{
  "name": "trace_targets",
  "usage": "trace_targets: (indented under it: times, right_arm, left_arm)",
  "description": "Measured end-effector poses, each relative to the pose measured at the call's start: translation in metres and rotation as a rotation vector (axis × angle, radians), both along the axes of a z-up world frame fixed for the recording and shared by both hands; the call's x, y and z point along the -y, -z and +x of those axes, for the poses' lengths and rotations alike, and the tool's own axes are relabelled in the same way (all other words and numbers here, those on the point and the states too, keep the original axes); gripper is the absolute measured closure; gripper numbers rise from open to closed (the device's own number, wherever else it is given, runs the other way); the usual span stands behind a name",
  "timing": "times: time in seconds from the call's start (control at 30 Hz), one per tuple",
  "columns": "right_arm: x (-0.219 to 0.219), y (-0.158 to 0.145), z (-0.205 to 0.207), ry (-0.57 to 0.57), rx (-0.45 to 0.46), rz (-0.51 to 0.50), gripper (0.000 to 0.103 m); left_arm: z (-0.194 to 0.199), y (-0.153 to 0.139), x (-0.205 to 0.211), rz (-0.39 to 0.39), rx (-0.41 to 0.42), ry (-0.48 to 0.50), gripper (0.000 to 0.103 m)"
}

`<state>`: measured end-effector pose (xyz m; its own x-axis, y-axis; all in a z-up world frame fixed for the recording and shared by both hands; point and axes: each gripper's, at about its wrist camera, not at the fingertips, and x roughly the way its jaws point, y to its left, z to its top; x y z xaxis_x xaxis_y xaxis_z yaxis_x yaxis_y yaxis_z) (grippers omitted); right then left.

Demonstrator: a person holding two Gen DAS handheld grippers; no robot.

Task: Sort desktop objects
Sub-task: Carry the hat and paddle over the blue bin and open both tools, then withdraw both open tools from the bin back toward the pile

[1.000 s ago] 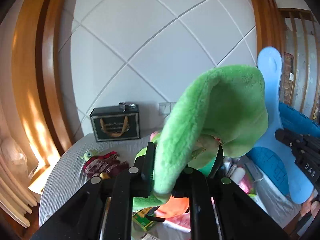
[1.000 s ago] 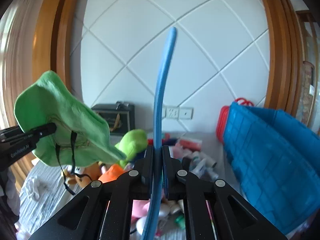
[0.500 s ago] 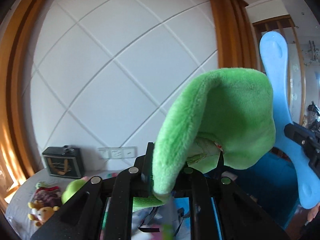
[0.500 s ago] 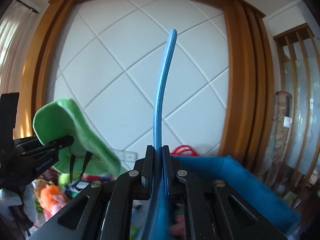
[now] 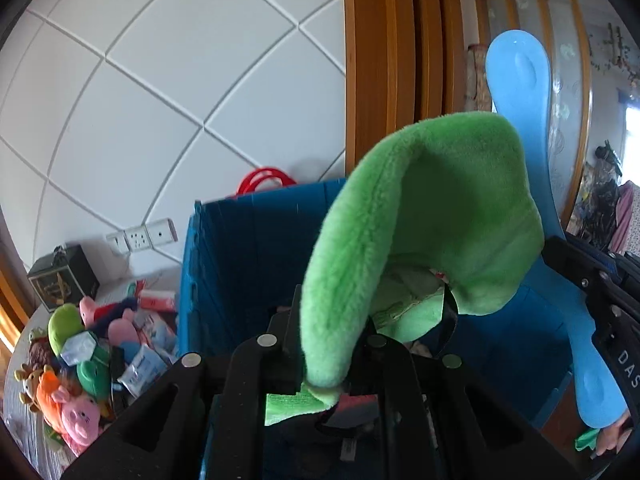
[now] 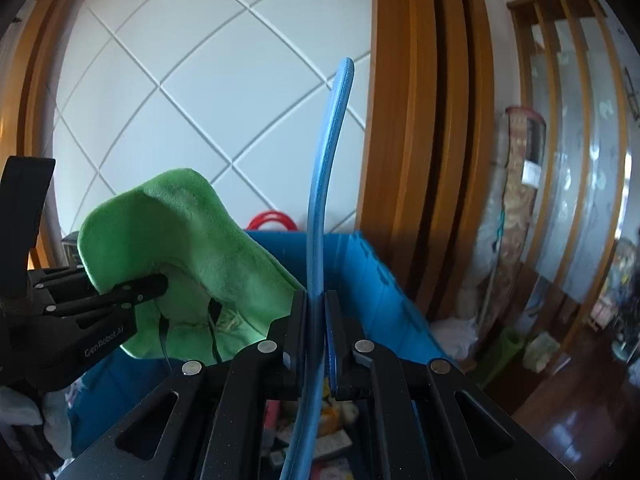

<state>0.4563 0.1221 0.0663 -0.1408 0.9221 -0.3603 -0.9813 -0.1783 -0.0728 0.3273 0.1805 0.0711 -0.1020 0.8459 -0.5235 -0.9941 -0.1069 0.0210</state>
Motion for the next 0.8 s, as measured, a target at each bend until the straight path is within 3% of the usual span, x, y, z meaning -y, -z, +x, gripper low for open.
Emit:
trace_targets:
  times: [0.2,0.37,0.43,0.5,0.57,0.63,0.77,0.8]
  right_arm:
    - [-0.023,0.024,0.019,-0.013,0.004,-0.065,0.095]
    - [-0.036,0.032,0.028,-0.015,0.004,-0.092,0.094]
    - [-0.039,0.033,0.032,-0.012,0.005,-0.089,0.092]
    - [-0.039,0.032,0.034,-0.012,0.003,-0.086,0.079]
    - [-0.039,0.032,0.035,-0.009,0.008,-0.081,0.042]
    - [-0.036,0.032,0.037,-0.01,0.004,-0.066,0.019]
    - [-0.023,0.028,0.036,-0.017,0.007,-0.027,0.0]
    - [-0.019,0.026,0.037,-0.016,0.004,-0.014,0.0]
  left_arm:
    - [0.001,0.014,-0.007,-0.046,-0.008,-0.036,0.082]
    - [0.0,0.02,-0.011,-0.053,-0.01,-0.051,0.046]
    - [-0.002,0.021,-0.011,-0.044,-0.015,-0.054,0.041]
    - [-0.002,0.019,-0.009,-0.033,-0.023,-0.061,0.04]
    - [-0.001,0.017,-0.005,-0.025,-0.028,-0.066,0.032]
    - [-0.002,0.015,-0.002,-0.015,-0.028,-0.073,0.031]
    - [-0.006,0.012,0.008,0.001,-0.025,-0.075,0.031]
    - [-0.006,0.011,0.011,0.006,-0.028,-0.077,0.031]
